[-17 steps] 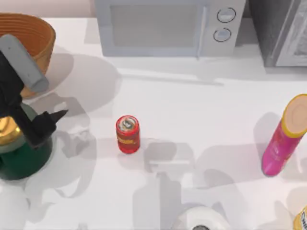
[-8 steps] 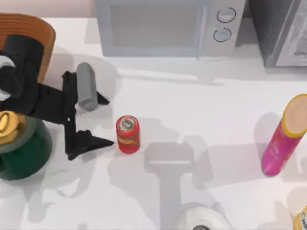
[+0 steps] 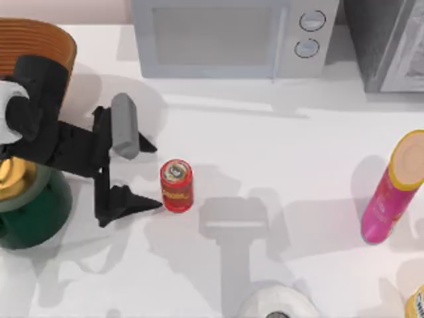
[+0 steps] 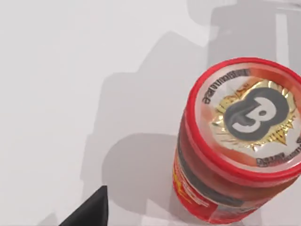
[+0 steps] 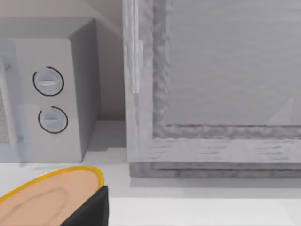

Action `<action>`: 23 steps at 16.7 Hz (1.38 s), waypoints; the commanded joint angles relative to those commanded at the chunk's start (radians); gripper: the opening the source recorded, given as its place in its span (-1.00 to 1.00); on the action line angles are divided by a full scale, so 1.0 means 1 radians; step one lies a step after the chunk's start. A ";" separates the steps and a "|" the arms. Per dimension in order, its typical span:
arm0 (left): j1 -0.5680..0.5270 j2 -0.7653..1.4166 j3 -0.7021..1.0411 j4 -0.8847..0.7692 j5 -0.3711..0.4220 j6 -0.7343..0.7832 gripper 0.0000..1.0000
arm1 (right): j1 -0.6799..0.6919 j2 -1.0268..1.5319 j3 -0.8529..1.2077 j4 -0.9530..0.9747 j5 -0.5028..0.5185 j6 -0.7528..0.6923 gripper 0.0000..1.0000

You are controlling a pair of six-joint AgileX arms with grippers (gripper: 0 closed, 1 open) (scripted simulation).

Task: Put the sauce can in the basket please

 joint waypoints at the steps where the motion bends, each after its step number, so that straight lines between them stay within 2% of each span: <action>1: -0.014 0.008 -0.001 0.019 -0.003 -0.016 1.00 | 0.000 0.000 0.000 0.000 0.000 0.000 1.00; 9: -0.132 0.145 -0.015 0.275 -0.049 -0.164 1.00 | 0.000 0.000 0.000 0.000 0.000 0.000 1.00; 14: -0.142 0.160 -0.015 0.297 -0.053 -0.175 1.00 | 0.000 0.000 0.000 0.000 0.000 0.000 1.00; 23: -0.142 0.160 -0.015 0.297 -0.053 -0.175 -0.36 | 0.000 0.000 0.000 0.000 0.000 0.000 1.00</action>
